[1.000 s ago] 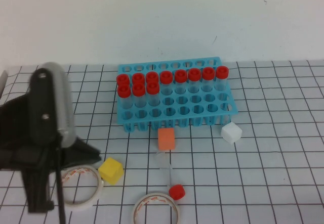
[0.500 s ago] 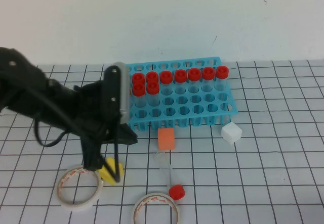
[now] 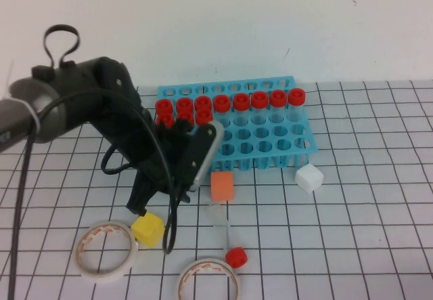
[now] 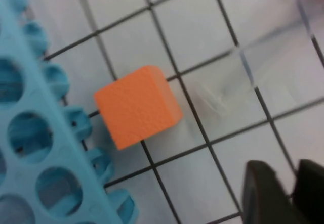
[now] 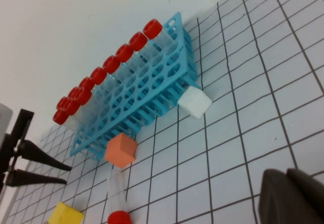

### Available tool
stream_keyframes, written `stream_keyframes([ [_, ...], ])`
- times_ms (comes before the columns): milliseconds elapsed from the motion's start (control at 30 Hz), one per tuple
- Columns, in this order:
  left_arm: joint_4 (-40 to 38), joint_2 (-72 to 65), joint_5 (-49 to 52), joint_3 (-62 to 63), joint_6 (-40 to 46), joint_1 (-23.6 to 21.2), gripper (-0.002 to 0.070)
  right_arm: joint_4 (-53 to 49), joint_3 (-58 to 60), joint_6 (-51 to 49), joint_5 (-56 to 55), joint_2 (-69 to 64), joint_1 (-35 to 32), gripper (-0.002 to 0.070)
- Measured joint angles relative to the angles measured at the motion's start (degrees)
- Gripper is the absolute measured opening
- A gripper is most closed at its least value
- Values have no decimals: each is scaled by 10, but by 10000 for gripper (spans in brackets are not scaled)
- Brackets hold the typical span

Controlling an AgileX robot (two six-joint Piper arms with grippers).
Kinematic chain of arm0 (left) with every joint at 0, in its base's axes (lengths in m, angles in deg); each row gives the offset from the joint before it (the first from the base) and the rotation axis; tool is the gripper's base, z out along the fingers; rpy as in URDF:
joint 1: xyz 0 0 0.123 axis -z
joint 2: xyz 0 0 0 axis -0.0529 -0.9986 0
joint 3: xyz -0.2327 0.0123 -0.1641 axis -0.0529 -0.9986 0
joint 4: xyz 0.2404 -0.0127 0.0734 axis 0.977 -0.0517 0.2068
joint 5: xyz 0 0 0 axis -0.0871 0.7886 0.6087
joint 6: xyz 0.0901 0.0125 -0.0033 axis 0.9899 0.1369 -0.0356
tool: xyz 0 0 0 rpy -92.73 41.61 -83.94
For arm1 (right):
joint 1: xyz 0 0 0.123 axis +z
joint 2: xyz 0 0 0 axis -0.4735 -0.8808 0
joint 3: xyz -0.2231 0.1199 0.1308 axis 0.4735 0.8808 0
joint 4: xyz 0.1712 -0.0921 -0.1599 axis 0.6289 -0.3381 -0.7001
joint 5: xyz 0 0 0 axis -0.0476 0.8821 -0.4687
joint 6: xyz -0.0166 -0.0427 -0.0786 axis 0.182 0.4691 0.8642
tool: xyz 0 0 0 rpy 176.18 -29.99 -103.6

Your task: Place the test tubes

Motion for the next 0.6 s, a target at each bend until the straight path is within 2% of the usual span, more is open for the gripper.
stream_keyframes([
  [67, 32, -4, -8, 2, 18, 12, 176, 0, 0, 0, 0, 0, 0, -1],
  [133, 60, -7, -19, 2, 26, 27, 296, 0, 0, 0, 0, 0, 0, -1],
  [267, 73, -13, -41, 2, 43, 60, 476, -1, 0, 0, 1, 0, 0, -1],
  [400, 75, -24, -59, 2, 86, 90, 504, -1, 0, 0, 2, 0, 0, -1],
  [600, 76, -56, -65, 2, 110, 113, 459, -1, 0, 0, 8, 0, 0, -1],
])
